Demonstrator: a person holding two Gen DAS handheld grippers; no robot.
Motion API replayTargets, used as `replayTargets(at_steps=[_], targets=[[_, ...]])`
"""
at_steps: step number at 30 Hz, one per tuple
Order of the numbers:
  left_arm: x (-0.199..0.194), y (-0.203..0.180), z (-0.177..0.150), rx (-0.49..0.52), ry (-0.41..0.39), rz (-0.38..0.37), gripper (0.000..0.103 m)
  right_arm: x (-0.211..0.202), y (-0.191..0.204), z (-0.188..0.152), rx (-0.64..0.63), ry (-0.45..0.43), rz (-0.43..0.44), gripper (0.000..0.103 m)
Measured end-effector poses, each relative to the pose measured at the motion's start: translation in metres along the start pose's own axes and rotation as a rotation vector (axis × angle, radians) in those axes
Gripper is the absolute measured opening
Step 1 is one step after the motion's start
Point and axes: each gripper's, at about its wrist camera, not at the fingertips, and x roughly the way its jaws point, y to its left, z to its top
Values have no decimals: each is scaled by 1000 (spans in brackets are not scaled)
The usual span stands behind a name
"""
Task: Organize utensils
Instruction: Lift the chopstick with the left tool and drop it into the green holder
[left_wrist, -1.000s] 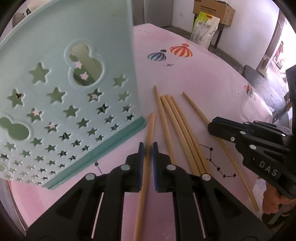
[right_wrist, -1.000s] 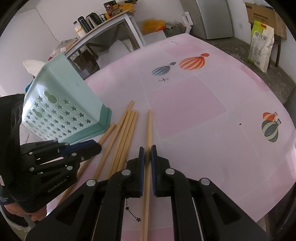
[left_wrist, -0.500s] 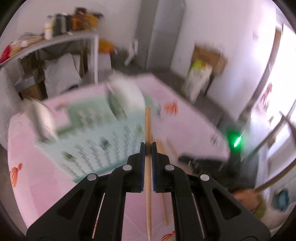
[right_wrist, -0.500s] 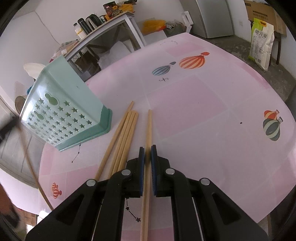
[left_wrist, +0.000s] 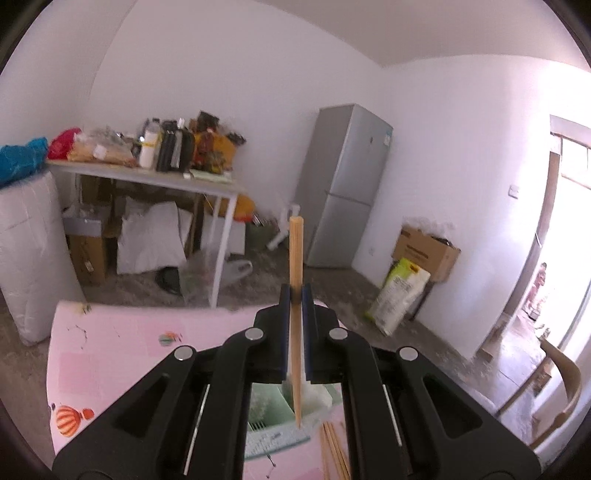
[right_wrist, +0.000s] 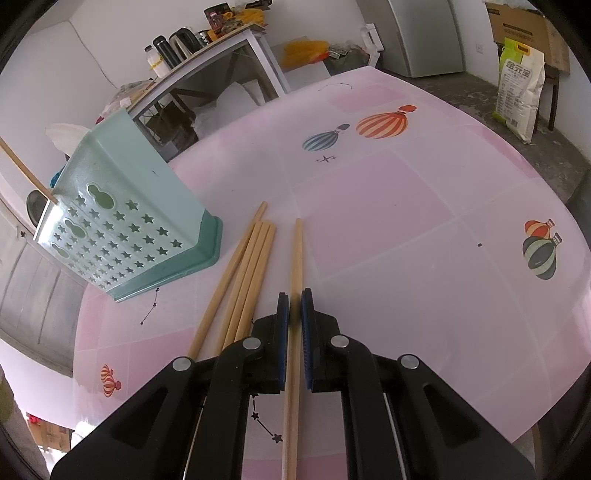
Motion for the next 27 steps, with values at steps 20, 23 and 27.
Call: replayTargets(at_steps=[20,23,27], targets=[[52,34,-47,8,117,188,5,0,1,1,-14,8,-10,7],[53,39,-59,15,135,205,15,1,3,2,-34,15,-21,8],[43,38,-66,36,113,223,26,3,8,5,-61,35,-22,12]])
